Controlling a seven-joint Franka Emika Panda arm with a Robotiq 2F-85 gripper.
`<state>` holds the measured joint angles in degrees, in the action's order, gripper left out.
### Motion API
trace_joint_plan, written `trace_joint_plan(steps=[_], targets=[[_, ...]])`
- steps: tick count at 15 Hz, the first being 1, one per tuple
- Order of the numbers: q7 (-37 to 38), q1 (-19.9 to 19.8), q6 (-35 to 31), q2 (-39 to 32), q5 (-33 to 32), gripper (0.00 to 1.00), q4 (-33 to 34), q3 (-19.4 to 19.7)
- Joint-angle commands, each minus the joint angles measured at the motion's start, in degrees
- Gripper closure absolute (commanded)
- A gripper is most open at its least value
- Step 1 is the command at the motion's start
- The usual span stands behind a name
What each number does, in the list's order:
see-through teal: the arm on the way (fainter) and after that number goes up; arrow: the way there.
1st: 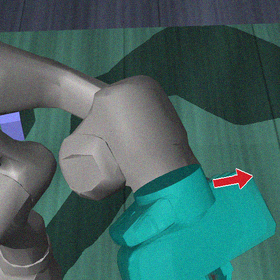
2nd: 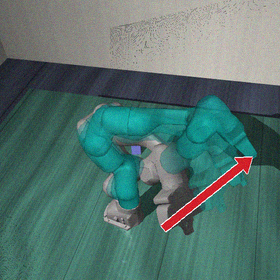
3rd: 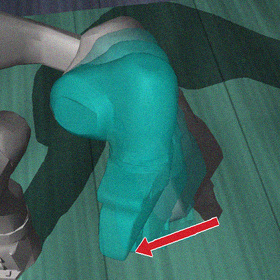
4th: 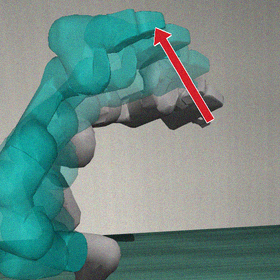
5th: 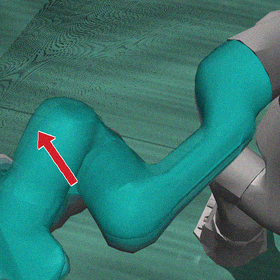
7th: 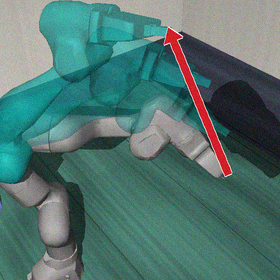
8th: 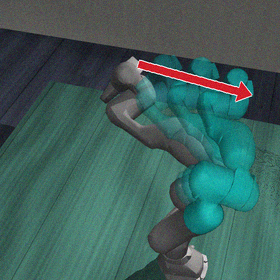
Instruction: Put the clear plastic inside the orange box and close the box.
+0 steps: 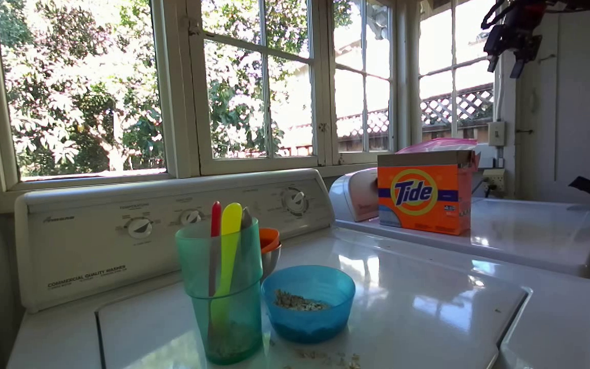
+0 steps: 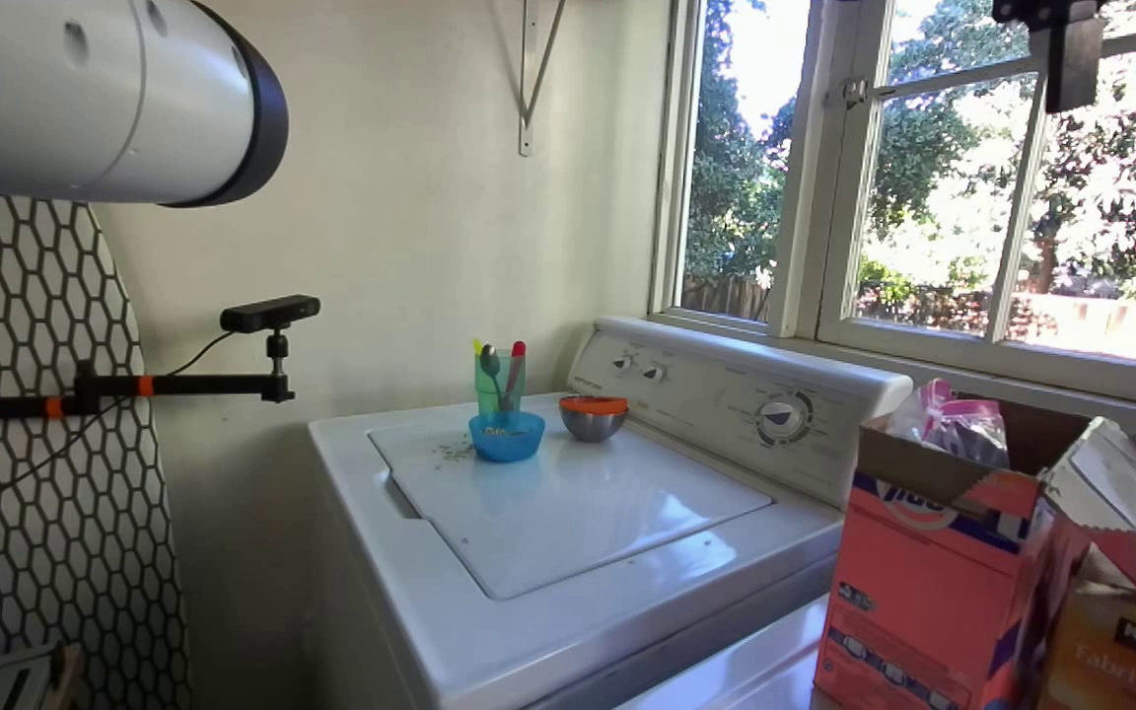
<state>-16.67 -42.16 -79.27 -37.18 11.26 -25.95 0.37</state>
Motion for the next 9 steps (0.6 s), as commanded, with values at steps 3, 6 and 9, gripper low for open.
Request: trace_joint_plan(steps=[3, 6, 9], targets=[[-4.88, -0.33, 7.63, 0.16, 0.72, 0.0, -1.07, -1.2], [-5.47, 0.97, 15.5, -1.71, -2.81, 0.0, 0.29, 0.8], [-5.36, 1.34, 17.65, -4.28, -4.78, 0.0, 1.03, 1.78]])
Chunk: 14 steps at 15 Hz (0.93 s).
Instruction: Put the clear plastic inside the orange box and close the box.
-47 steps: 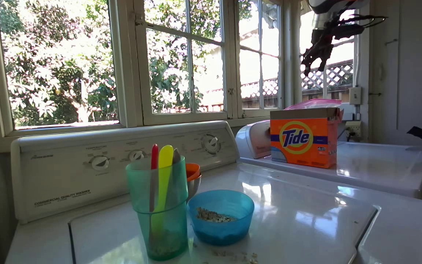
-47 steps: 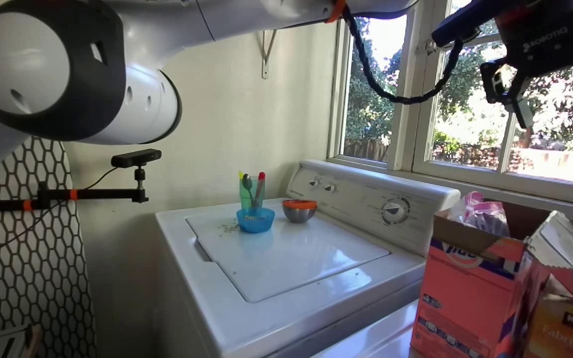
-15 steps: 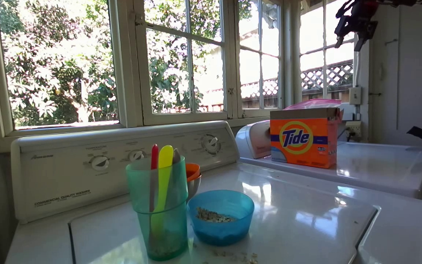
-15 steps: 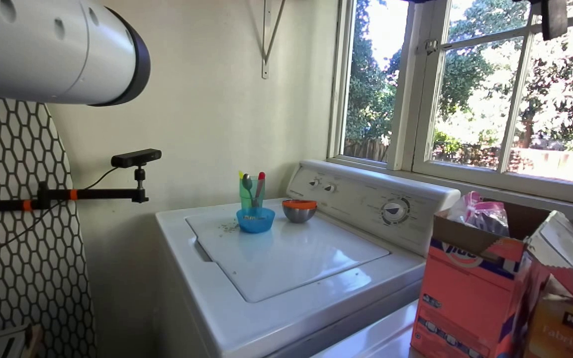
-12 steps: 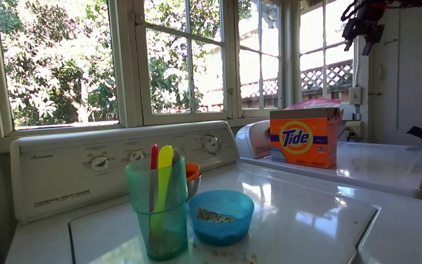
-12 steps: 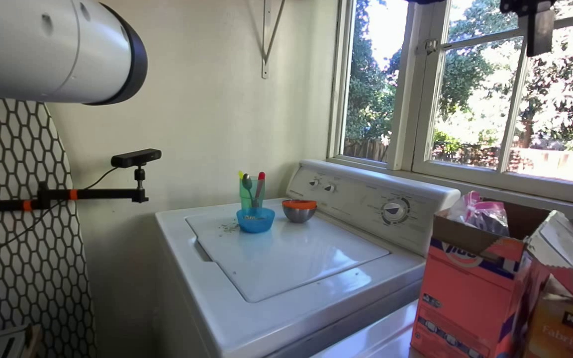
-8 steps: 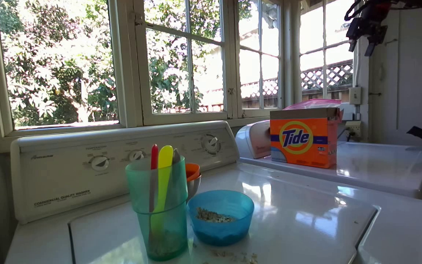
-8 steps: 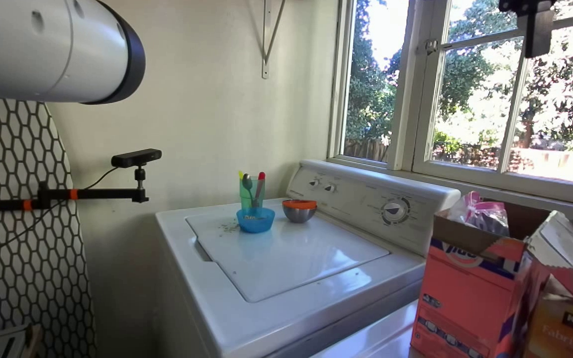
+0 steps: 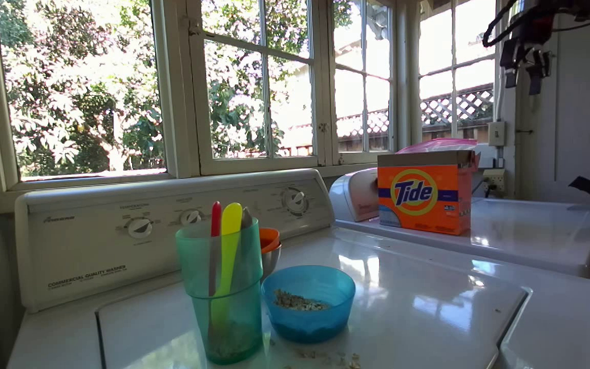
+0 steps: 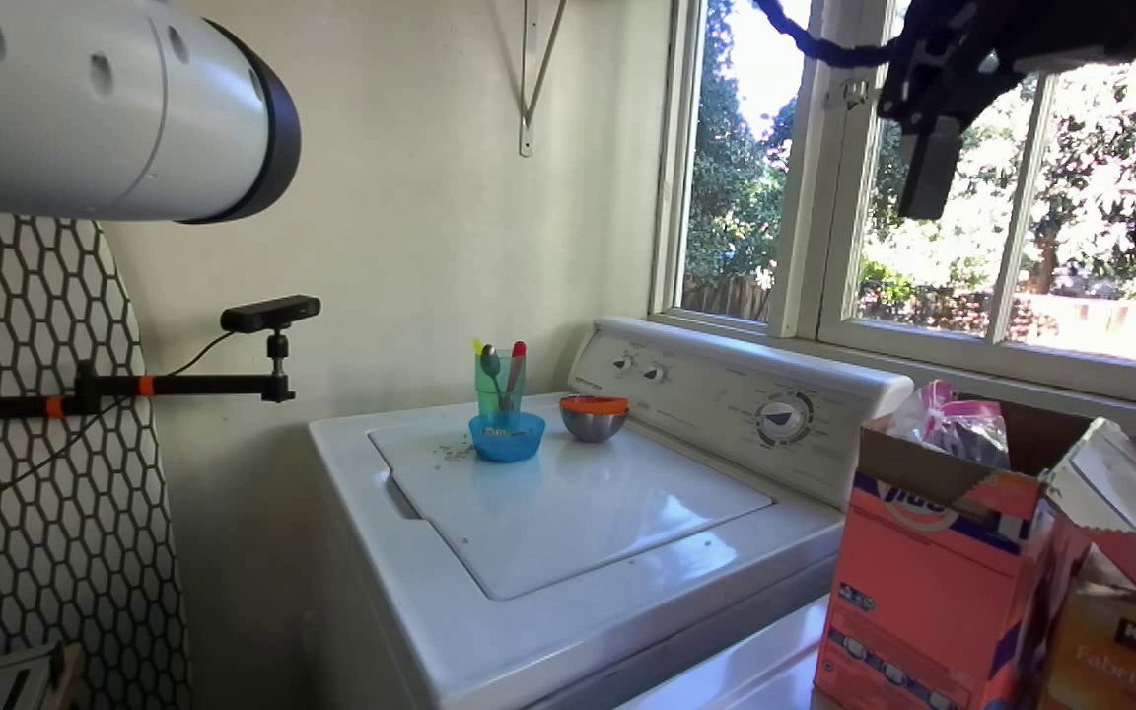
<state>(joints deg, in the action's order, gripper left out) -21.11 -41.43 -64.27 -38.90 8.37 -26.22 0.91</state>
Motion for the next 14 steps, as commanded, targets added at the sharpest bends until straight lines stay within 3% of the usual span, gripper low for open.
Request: trace_joint_plan(steps=[1, 8, 11, 14], targets=[[-1.74, 0.36, 2.71, -3.62, -1.74, 0.0, 1.34, 0.96], [-2.17, -0.11, 2.31, -9.23, -1.3, 0.0, 2.82, 0.31], [-0.95, -1.54, 2.37, -9.68, 2.45, 0.0, 1.08, -1.72], [4.23, -2.53, 2.85, -10.98, 5.13, 0.0, 1.3, -2.45]])
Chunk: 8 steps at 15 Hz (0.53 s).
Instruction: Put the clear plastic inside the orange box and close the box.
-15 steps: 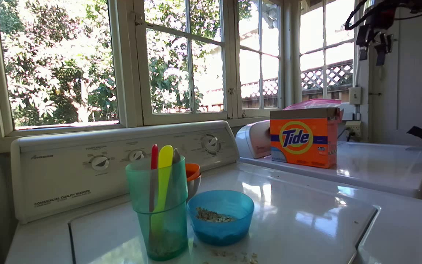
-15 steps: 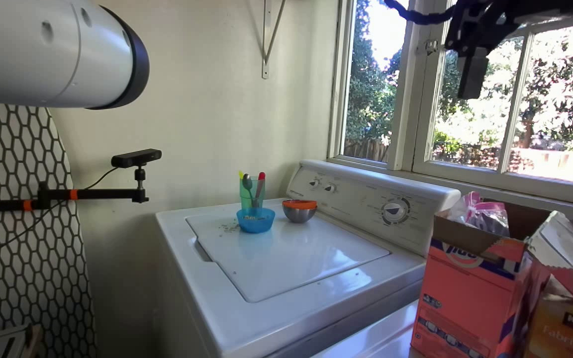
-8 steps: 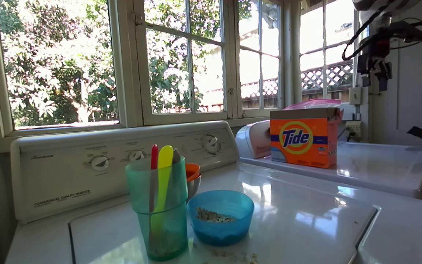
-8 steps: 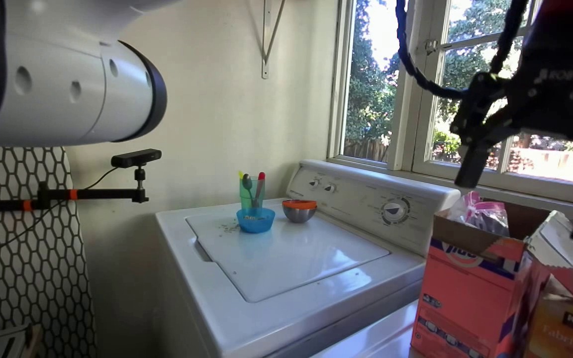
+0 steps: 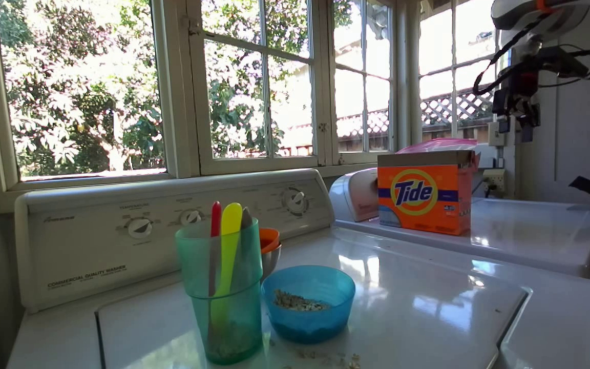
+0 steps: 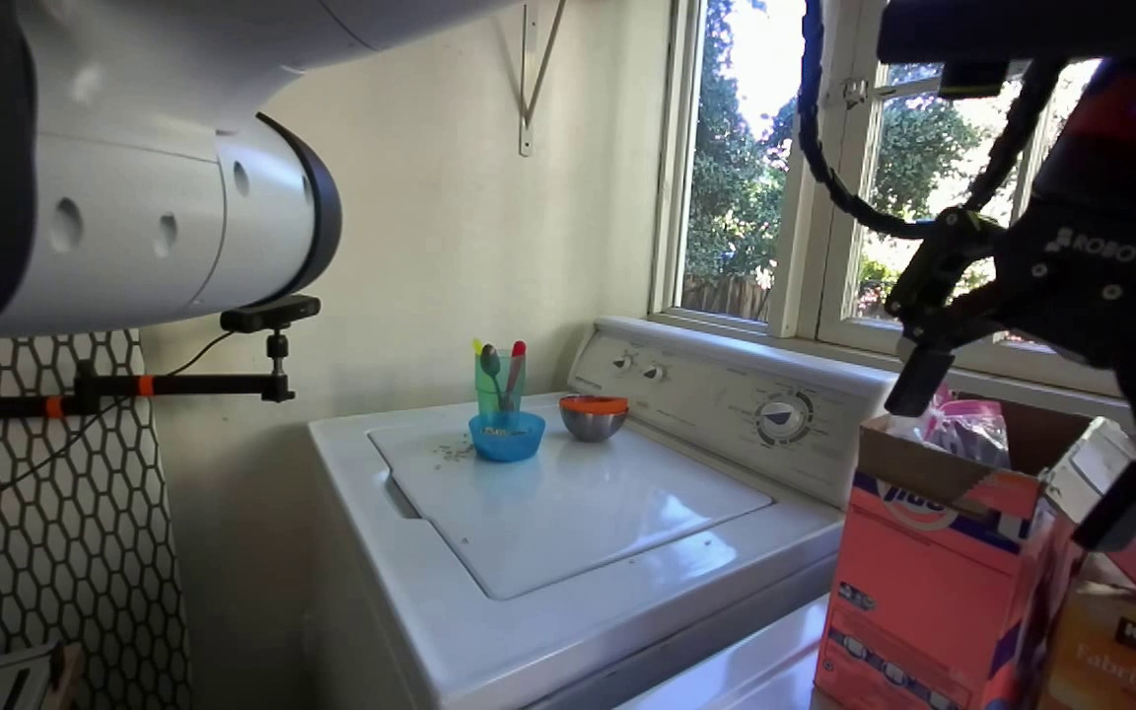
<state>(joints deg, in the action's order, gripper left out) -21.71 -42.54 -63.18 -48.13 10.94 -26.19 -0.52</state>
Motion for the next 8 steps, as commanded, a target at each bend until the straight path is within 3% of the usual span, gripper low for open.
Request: trace_joint_plan(steps=[1, 8], targets=[[8.1, -1.83, 0.88, -2.1, 3.02, 0.0, 1.51, -0.75], [26.44, -4.27, -2.36, -2.58, 7.68, 0.0, 1.13, -1.15]])
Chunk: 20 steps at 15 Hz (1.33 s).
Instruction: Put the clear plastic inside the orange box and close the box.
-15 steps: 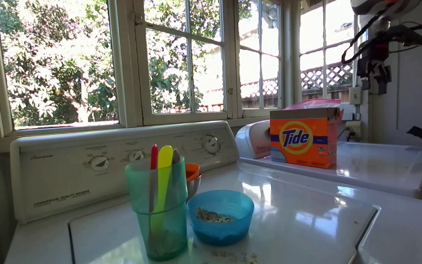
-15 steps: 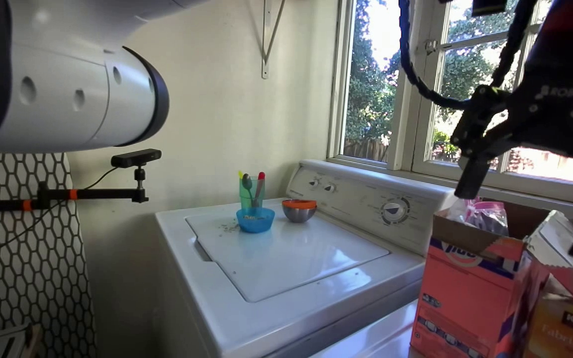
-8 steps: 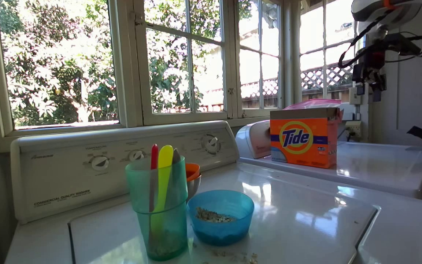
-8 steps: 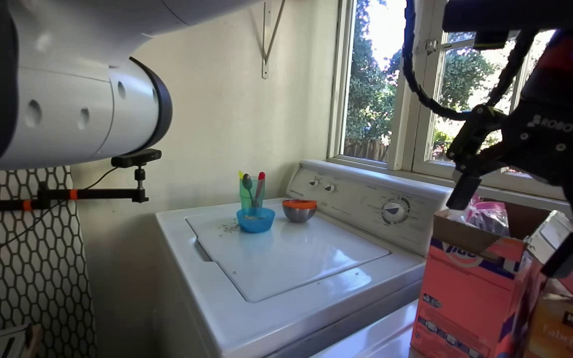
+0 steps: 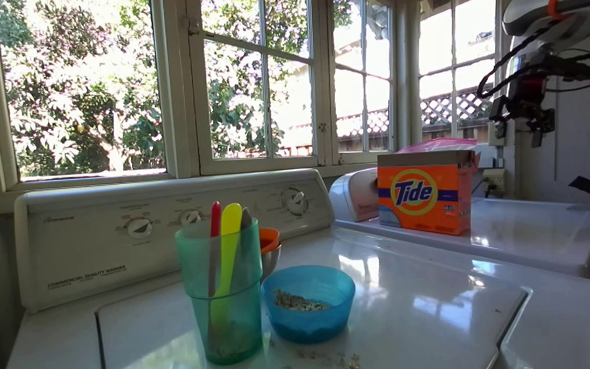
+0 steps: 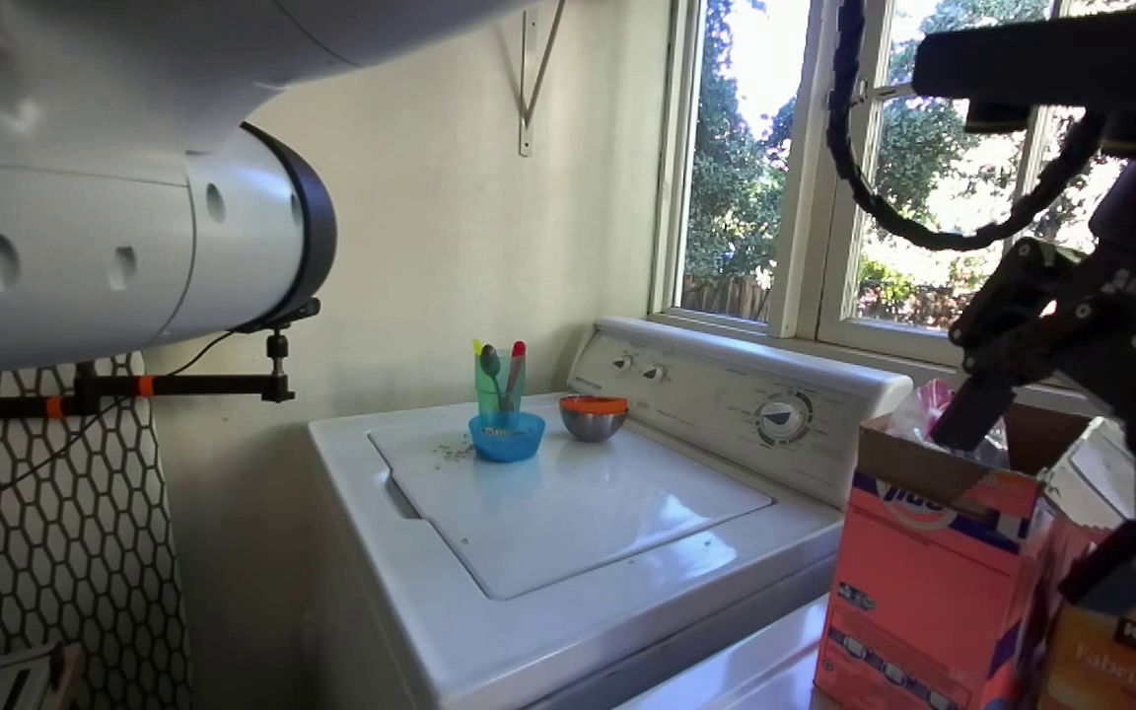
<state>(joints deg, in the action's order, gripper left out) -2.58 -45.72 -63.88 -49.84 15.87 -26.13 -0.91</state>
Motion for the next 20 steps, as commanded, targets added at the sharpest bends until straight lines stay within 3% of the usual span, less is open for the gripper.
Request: trace_joint_plan(steps=[1, 4, 7, 15, 20], targets=[[10.08, -0.95, -2.86, -0.93, 2.72, 0.0, 1.19, -0.35], [16.51, 0.39, -7.61, -1.06, 0.49, 0.0, 1.22, 1.42], [14.7, 0.0, -6.53, -0.14, 0.61, 0.0, 0.23, 0.85], [24.75, 0.06, -15.21, -1.5, 1.98, 0.0, 0.05, 0.69], [17.72, -0.46, -15.24, -5.42, 2.37, 0.0, 1.2, -0.86]])
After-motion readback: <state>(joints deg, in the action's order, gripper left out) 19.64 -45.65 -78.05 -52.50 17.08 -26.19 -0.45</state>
